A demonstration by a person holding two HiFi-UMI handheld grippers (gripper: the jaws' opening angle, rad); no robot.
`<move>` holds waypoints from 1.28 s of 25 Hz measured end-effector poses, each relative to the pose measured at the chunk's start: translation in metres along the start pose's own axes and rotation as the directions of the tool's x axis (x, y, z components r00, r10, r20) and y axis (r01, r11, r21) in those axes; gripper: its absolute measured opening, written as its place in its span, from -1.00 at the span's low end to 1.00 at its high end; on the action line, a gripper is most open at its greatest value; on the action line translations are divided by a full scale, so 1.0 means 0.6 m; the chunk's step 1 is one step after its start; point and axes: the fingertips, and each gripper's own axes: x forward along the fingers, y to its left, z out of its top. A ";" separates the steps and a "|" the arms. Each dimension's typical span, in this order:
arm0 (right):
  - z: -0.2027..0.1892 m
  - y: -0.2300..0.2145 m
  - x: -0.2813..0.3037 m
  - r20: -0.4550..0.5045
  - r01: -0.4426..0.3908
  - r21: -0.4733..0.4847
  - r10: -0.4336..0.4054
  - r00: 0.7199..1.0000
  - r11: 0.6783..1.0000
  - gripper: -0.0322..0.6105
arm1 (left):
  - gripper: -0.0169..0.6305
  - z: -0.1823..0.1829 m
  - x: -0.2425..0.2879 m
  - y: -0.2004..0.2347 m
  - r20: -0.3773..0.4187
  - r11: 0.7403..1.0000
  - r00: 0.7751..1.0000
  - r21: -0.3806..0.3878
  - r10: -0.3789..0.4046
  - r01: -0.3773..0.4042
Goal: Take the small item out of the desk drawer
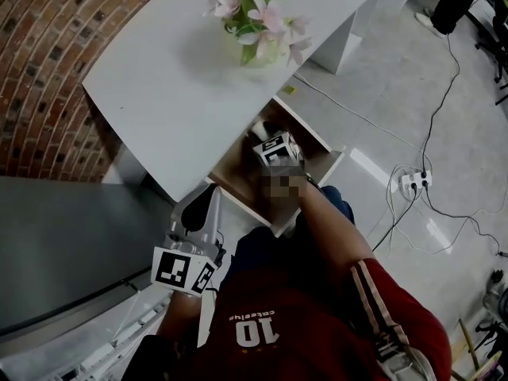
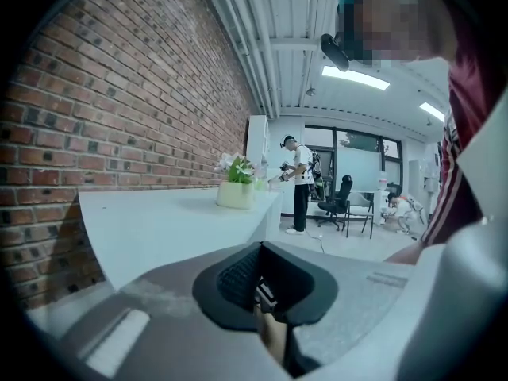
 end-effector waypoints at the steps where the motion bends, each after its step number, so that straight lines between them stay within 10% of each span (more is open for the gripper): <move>1: 0.000 -0.003 0.000 -0.002 0.006 0.000 -0.006 1.000 1.000 -0.36 | -0.94 -0.002 -0.001 0.001 -0.004 1.000 1.000 0.001 0.004 -0.004; 32: 0.285 0.114 -0.496 0.078 0.150 -0.009 -0.149 0.986 0.989 -0.45 | -0.94 0.409 -0.199 -0.096 0.065 0.992 0.990 -0.005 -0.124 0.124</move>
